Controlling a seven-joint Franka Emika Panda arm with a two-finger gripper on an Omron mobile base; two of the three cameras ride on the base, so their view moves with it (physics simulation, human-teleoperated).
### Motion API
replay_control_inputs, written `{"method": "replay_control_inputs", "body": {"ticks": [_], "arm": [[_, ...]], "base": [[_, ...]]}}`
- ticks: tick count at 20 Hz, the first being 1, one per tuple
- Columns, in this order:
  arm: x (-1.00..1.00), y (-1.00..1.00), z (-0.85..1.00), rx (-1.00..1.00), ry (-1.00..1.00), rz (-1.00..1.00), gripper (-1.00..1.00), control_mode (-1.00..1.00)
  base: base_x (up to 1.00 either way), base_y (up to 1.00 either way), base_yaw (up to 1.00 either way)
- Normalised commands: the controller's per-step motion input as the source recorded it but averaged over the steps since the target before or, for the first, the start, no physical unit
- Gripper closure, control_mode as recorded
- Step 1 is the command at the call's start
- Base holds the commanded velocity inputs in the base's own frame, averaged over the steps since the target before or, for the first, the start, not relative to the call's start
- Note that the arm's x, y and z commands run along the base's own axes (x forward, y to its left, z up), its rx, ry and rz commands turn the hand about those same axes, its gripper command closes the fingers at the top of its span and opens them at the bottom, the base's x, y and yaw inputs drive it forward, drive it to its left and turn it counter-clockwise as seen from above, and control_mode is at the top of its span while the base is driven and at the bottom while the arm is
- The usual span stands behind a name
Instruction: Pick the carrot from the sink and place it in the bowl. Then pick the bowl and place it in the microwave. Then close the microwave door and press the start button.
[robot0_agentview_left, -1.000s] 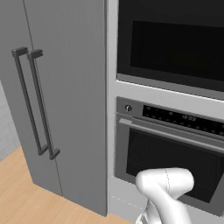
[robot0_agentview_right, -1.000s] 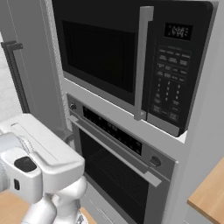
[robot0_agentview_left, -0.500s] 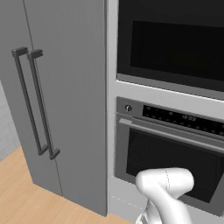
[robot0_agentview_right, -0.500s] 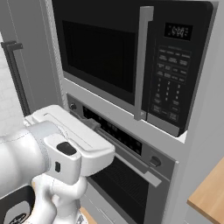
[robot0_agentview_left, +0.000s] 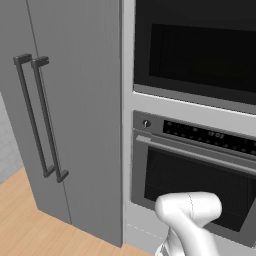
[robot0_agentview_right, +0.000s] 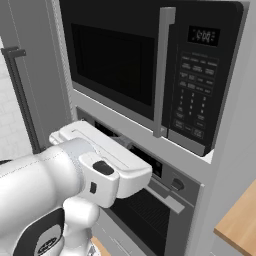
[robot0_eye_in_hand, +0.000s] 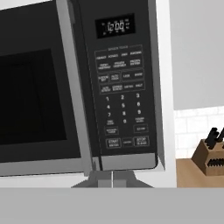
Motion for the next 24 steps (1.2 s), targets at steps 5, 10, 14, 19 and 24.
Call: {"method": "replay_control_inputs", "body": {"ticks": [5, 10, 14, 19, 24], "arm": [[0.15, -0.02, -0.13, 0.0, 0.0, 0.0, 1.0, -1.0], [0.17, -0.16, -0.01, 0.0, 0.0, 0.0, 1.0, -1.0], [0.08, -0.19, 0.0, 0.0, 0.0, 0.0, 1.0, -1.0], [0.17, -0.09, -0.01, 0.0, 0.0, 0.0, 1.0, -1.0], [0.22, -0.01, -0.1, 0.0, 0.0, 0.0, 1.0, -1.0]], "base": [[0.0, 0.0, 0.0], [0.0, 0.0, 0.0], [0.0, 0.0, 0.0], [0.0, 0.0, 0.0], [0.0, 0.0, 0.0]]}}
